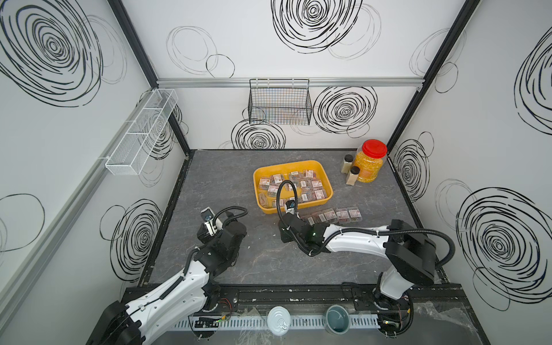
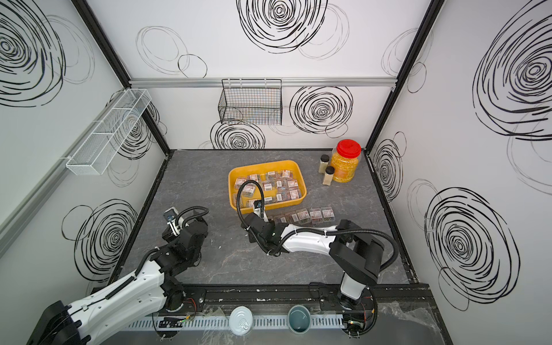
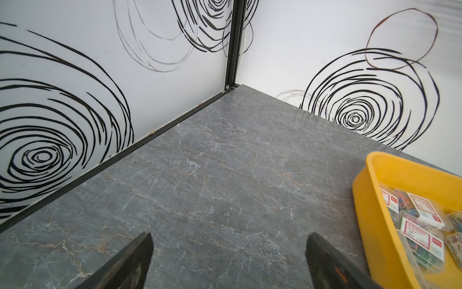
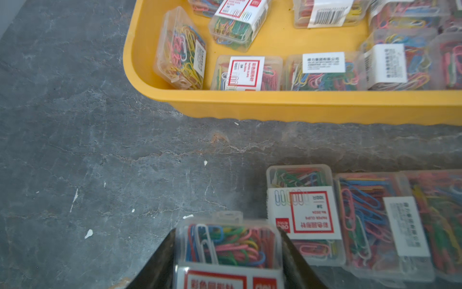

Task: Take the paper clips out of the storage box
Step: Place the boxed paper clips at the center of the board.

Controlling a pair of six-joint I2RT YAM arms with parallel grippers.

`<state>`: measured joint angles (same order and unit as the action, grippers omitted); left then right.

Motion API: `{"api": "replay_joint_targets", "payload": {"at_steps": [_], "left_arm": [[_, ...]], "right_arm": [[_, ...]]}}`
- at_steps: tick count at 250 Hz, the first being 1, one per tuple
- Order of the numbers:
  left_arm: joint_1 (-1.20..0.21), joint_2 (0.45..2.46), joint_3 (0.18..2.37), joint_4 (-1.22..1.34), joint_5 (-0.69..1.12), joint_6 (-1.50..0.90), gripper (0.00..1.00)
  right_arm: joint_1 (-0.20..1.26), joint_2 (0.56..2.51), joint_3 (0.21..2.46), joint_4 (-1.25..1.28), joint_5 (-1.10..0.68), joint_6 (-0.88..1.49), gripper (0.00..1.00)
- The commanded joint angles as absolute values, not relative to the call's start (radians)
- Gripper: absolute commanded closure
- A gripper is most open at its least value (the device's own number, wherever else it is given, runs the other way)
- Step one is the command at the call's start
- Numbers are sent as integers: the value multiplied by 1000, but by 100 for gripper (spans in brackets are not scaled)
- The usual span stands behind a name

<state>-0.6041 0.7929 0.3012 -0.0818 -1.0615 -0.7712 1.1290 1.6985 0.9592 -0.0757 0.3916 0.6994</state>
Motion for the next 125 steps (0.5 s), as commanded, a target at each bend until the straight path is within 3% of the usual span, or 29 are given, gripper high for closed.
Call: {"api": "replay_joint_targets", "payload": {"at_steps": [1, 125], "left_arm": [[-611, 796, 316, -88, -1099, -796, 1], [-623, 805, 321, -96, -1116, -802, 1]], "right_arm": [[1136, 1733, 1008, -66, 391, 709, 63], [1091, 1914, 1114, -59, 299, 706, 64]]}}
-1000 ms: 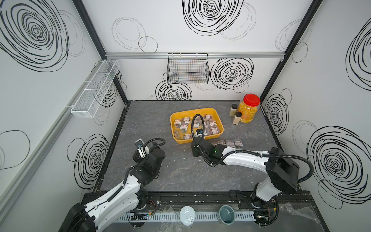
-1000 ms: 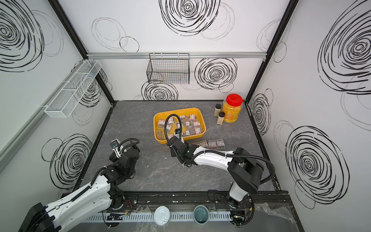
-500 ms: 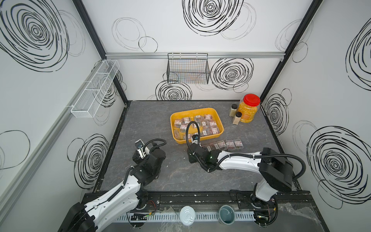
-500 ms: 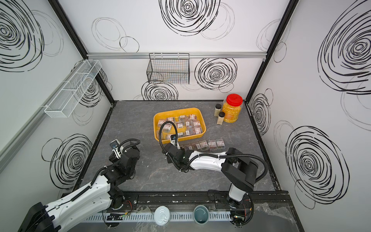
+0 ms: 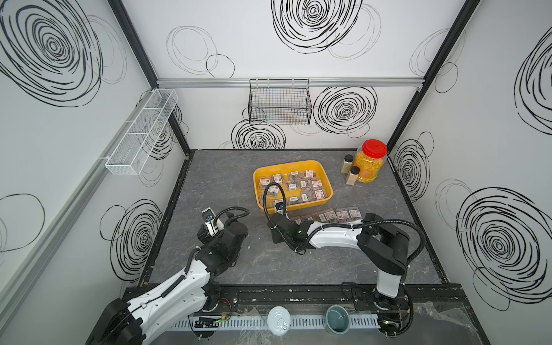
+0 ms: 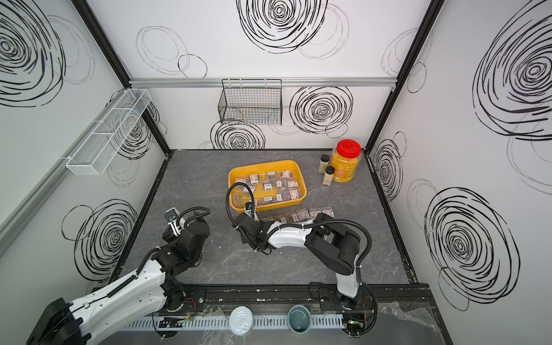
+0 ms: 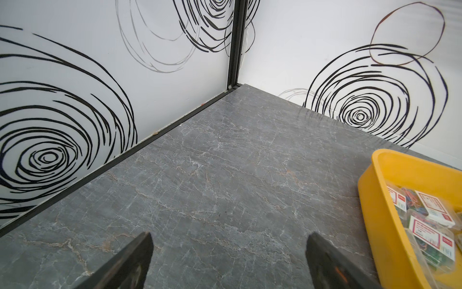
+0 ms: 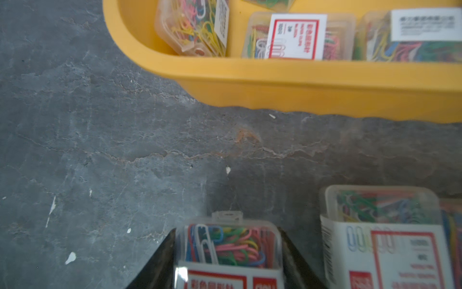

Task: Take the paper clips out of the storage box
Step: Place the boxed paper clips at the center of the board.

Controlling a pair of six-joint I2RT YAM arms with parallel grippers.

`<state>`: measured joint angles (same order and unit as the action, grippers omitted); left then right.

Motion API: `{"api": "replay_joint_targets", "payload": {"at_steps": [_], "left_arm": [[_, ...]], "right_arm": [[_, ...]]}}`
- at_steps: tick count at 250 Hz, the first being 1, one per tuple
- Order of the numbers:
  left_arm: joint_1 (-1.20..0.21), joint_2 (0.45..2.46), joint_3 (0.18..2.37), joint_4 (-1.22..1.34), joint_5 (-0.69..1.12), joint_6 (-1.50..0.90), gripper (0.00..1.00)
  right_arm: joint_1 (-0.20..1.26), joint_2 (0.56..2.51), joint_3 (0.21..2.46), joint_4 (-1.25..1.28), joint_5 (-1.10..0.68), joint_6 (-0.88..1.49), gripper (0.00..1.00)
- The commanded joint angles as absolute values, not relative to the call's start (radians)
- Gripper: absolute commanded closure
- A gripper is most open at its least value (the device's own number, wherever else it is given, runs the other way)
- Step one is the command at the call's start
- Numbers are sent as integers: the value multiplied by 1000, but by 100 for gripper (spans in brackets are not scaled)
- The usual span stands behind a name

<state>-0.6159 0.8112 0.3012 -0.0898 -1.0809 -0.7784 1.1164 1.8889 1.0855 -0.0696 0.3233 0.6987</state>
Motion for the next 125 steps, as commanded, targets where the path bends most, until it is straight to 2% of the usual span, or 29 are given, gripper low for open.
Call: {"api": "replay_joint_targets", "payload": {"at_steps": [1, 85, 125], "left_arm": [[-624, 805, 321, -95, -1115, -802, 1], [-631, 821, 327, -95, -1123, -798, 1], [-635, 812, 324, -97, -1131, -804, 1]], "right_arm": [[1091, 1915, 1115, -59, 299, 706, 64], [1074, 1940, 1137, -94, 341, 709, 61], [1077, 1936, 1144, -103, 358, 704, 52]]}}
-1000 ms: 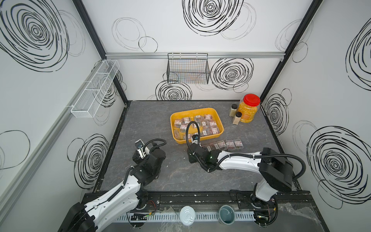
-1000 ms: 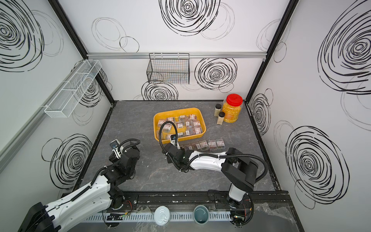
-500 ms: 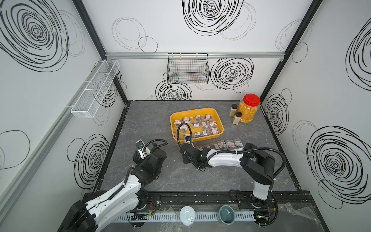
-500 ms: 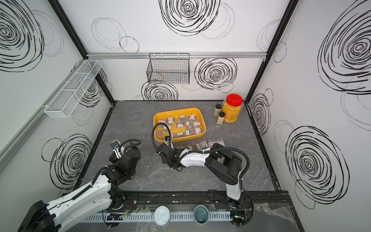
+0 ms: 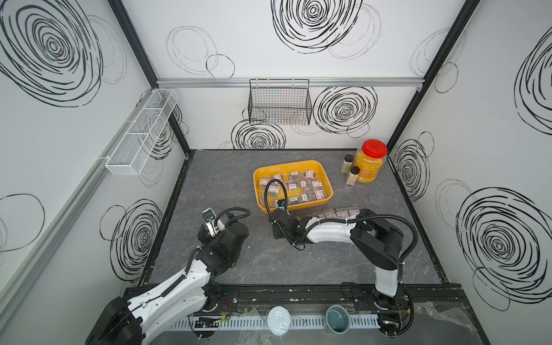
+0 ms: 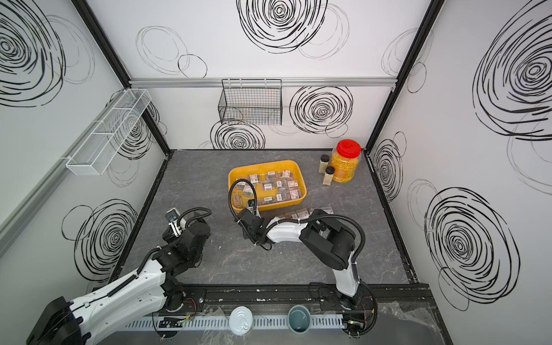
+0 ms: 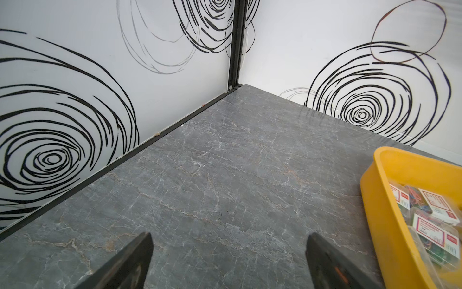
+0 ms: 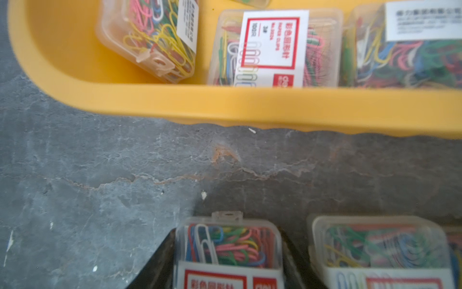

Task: Take the paper clips out of the storage box
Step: Place the boxed paper clips at the center of the board.

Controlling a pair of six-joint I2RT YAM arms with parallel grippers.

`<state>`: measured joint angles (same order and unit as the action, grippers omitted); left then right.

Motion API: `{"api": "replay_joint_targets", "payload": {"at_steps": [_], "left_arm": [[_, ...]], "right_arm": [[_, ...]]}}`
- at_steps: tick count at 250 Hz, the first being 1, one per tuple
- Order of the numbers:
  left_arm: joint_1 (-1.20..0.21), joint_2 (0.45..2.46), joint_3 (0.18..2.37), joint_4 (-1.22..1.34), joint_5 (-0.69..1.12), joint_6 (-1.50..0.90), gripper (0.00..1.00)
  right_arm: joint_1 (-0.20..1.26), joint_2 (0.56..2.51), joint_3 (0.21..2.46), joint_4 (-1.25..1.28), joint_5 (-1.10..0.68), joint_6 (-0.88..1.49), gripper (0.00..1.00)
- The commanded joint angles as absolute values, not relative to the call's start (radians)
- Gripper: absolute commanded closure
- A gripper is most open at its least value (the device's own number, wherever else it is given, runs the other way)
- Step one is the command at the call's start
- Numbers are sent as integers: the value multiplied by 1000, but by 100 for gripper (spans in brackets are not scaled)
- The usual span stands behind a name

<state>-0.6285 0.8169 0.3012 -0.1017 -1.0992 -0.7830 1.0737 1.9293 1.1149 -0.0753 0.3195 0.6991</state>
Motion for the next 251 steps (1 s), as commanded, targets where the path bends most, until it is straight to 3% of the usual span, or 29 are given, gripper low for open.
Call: {"api": "replay_joint_targets", "payload": {"at_steps": [1, 85, 251], "left_arm": [[-635, 812, 324, -97, -1131, -804, 1], [-640, 820, 328, -97, -1133, -800, 1], [-644, 821, 328, -94, -1134, -798, 1]], "right_arm": [[1077, 1936, 1144, -103, 359, 704, 52], [1129, 1893, 1171, -150, 483, 688, 30], [1220, 1956, 1183, -215, 606, 737, 38]]}}
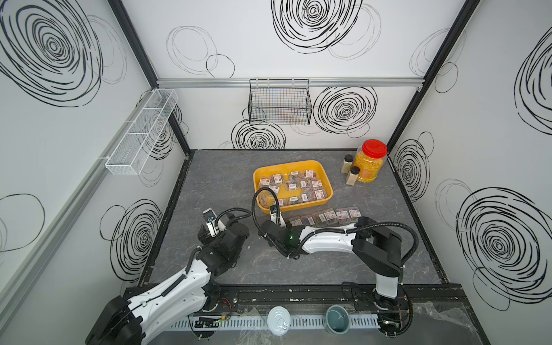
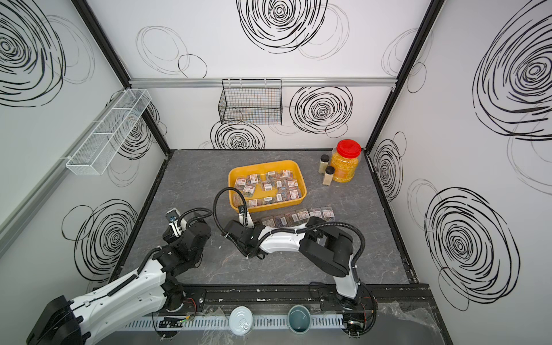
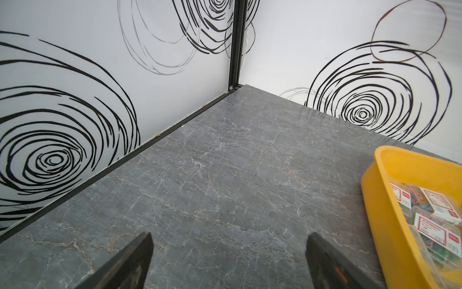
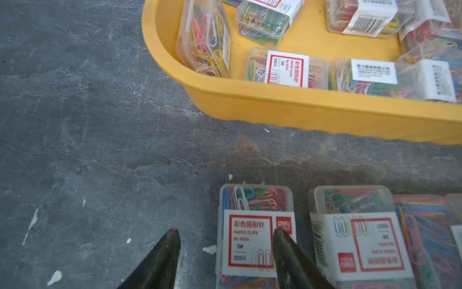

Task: Take the paper clips out of the storage box
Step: Place the boxed paper clips at the center of the board.

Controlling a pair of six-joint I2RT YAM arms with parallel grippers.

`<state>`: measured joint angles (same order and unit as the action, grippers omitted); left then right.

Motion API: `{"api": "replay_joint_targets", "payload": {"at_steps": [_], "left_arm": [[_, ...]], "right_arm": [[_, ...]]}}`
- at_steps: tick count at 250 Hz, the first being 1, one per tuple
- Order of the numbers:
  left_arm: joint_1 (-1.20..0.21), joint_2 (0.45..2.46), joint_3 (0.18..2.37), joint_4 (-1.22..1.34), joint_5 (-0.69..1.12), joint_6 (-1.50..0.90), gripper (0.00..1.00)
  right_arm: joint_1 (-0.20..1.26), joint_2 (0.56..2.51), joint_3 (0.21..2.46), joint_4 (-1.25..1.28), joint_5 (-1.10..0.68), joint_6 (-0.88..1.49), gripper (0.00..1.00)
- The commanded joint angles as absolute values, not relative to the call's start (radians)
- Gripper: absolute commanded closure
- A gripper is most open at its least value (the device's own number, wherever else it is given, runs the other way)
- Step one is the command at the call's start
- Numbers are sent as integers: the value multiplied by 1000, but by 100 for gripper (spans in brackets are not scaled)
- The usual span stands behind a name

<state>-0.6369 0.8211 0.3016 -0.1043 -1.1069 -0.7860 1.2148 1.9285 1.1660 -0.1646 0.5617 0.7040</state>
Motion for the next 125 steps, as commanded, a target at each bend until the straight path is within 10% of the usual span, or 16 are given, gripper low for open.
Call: {"api": "replay_joint_targets", "payload": {"at_steps": [1, 125], "left_arm": [[-643, 821, 328, -93, -1134, -798, 1], [-645, 824, 327, -91, -1134, -794, 1]], "right_arm": [[1219, 1957, 1183, -216, 606, 736, 38], [1203, 1969, 1162, -229, 672, 792, 47]]}}
